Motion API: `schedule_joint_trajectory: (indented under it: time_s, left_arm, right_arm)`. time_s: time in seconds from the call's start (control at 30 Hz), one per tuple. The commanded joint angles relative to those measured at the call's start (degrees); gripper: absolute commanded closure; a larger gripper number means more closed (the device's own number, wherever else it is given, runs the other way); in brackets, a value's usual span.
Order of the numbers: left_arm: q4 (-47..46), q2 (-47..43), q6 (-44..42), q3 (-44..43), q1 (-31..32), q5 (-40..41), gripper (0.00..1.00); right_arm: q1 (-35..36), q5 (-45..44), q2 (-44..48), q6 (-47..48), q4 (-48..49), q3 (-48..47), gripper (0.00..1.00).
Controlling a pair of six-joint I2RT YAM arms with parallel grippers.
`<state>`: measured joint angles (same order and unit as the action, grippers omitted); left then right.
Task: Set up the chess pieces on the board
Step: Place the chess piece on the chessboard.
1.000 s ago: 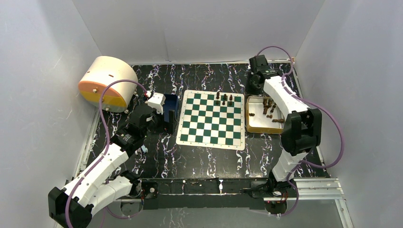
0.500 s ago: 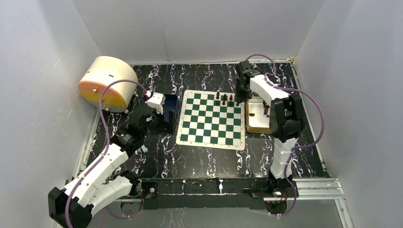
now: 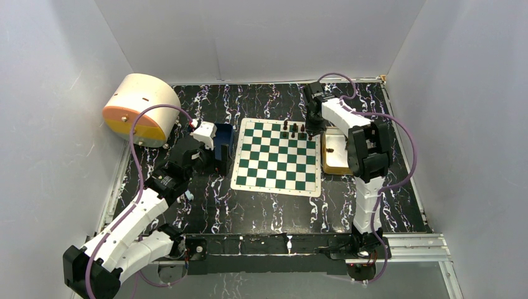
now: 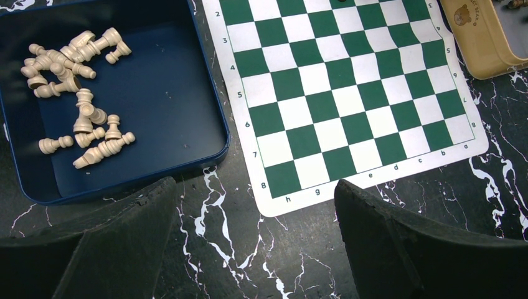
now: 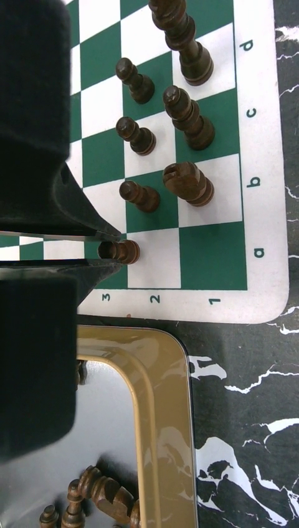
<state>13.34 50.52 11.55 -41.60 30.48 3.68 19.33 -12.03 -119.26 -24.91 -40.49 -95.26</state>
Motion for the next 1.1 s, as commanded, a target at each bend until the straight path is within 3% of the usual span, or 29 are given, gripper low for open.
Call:
schedule_joint_trajectory:
  time_s: [0.0, 1.07]
  left_arm:
    - [-0.44, -1.06, -0.32, 0.34, 0.11, 0.74, 0.06]
    - [-0.53, -0.34, -0.48, 0.21, 0.11, 0.71, 0.06]
  right_arm:
    - [0.35, -2.59, -0.77, -0.49, 0.24, -2.73, 0.84]
    - [0.34, -3.84, -3.26, 0.38, 0.45, -4.23, 0.8]
